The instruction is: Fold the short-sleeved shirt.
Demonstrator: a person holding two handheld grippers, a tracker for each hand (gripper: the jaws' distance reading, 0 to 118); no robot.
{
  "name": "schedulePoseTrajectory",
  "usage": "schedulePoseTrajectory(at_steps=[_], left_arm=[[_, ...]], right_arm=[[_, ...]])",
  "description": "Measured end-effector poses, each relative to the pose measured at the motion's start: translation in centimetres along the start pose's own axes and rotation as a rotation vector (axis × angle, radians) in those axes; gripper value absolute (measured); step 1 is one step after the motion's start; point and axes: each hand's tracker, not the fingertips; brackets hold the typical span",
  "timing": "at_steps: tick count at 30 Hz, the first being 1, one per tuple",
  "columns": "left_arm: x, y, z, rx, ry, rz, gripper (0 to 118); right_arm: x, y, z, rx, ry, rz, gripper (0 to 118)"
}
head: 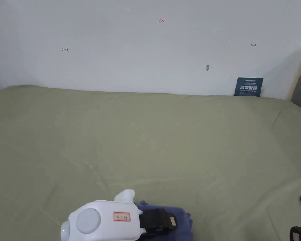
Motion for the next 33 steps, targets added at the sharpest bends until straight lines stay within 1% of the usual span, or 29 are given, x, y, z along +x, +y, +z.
schedulePoseTrajectory(at_steps=[1, 2, 3, 4, 5, 8, 9, 10, 12, 13, 16, 18, 19, 20, 22, 23, 24, 25, 26, 27, 28, 29, 30, 31, 32, 33], left_arm=[[-0.9, 0.3, -0.2, 0.017, -0.035, 0.005, 56], [-1.5, 0.3, -0.6, 0.017, -0.068, 0.013, 36], [-2.1, 0.0, -1.2, 0.011, -0.099, 0.026, 11], [-2.6, -0.5, -2.3, -0.010, -0.113, 0.022, 6], [-2.0, -1.3, -3.0, -0.017, -0.097, 0.009, 5], [-2.6, -3.9, -6.0, -0.135, -0.107, 0.018, 5], [-2.3, -5.2, -6.9, -0.148, -0.115, 0.026, 5], [-2.4, -6.0, -7.6, -0.121, -0.118, 0.038, 5], [-2.6, -7.3, -9.1, -0.154, -0.204, 0.085, 5], [-2.3, -8.0, -9.5, -0.180, -0.196, 0.108, 5], [-1.6, -8.4, -9.0, -0.192, -0.163, 0.099, 5], [-1.6, -7.4, -6.7, -0.174, -0.164, 0.095, 5], [-1.2, -6.1, -4.3, -0.145, -0.180, 0.074, 5], [-1.0, -5.4, -2.8, -0.113, -0.188, 0.051, 5], [-1.2, -3.0, 2.2, -0.015, -0.187, -0.005, 5], [-1.6, -1.9, 4.5, 0.030, -0.172, -0.023, 5], [-2.3, -0.8, 6.6, 0.059, -0.149, -0.032, 6], [-3.2, 0.0, 8.4, 0.079, -0.113, -0.048, 6], [-4.3, 0.7, 9.9, 0.102, -0.056, -0.068, 7], [-5.4, 1.1, 11.2, 0.120, 0.003, -0.069, 7], [-6.5, 1.4, 12.0, 0.116, 0.050, -0.059, 7], [-7.5, 1.4, 12.7, 0.105, 0.067, -0.033, 7], [-8.5, 1.3, 13.0, 0.097, 0.065, -0.003, 7], [-9.4, 1.1, 13.1, 0.088, 0.062, 0.017, 7], [-10.1, 0.9, 13.0, 0.074, 0.043, 0.048, 8], [-10.9, 0.6, 12.5, 0.058, 0.028, 0.077, 11]], right_arm=[[-0.1, -0.1, 0.0, 0.003, 0.003, 0.002, 0], [-0.3, -0.1, 0.0, 0.006, 0.007, 0.004, 0], [-0.4, -0.1, 0.1, 0.006, 0.011, 0.006, 0], [-0.4, -0.1, 0.1, 0.007, 0.014, 0.007, 0], [-0.5, -0.1, 0.3, 0.008, 0.016, 0.009, 0], [-0.8, 0.0, 0.9, 0.025, 0.016, 0.020, 0], [-0.8, 0.1, 1.1, 0.033, 0.015, 0.021, 0], [-0.7, 0.1, 1.1, 0.036, 0.014, 0.018, 0], [-0.7, 0.1, 1.0, 0.041, 0.017, 0.011, 0], [-0.7, 0.1, 0.6, 0.042, 0.022, 0.009, 0], [-1.0, 0.4, -0.8, 0.022, 0.052, 0.015, 0], [-1.1, 0.4, -2.1, 0.025, 0.092, 0.022, 0], [-1.2, 0.5, -3.4, 0.003, 0.157, 0.006, 0], [-1.3, 0.6, -4.1, -0.013, 0.190, -0.006, 0], [-1.6, 0.7, -6.6, -0.047, 0.294, -0.043, 0], [-1.8, 0.6, -8.1, -0.050, 0.344, -0.073, 0], [-2.0, 0.5, -9.7, -0.068, 0.418, -0.108, 0], [-2.2, 0.3, -11.5, -0.097, 0.484, -0.156, 0], [-2.5, 0.0, -13.5, -0.149, 0.586, -0.197, 0], [-2.7, -0.5, -15.6, -0.211, 0.703, -0.256, 0], [-3.1, -1.3, -17.6, -0.258, 0.779, -0.325, 0], [-3.5, -2.2, -19.7, -0.330, 0.871, -0.398, 0], [-3.9, -3.6, -21.9, -0.415, 0.937, -0.482, 0], [-4.6, -4.8, -23.3, -0.446, 0.905, -0.516, 0], [-5.1, -5.8, -24.6, -0.503, 0.888, -0.524, 0], [-5.5, -6.7, -26.0, -0.573, 0.905, -0.529, 0]])
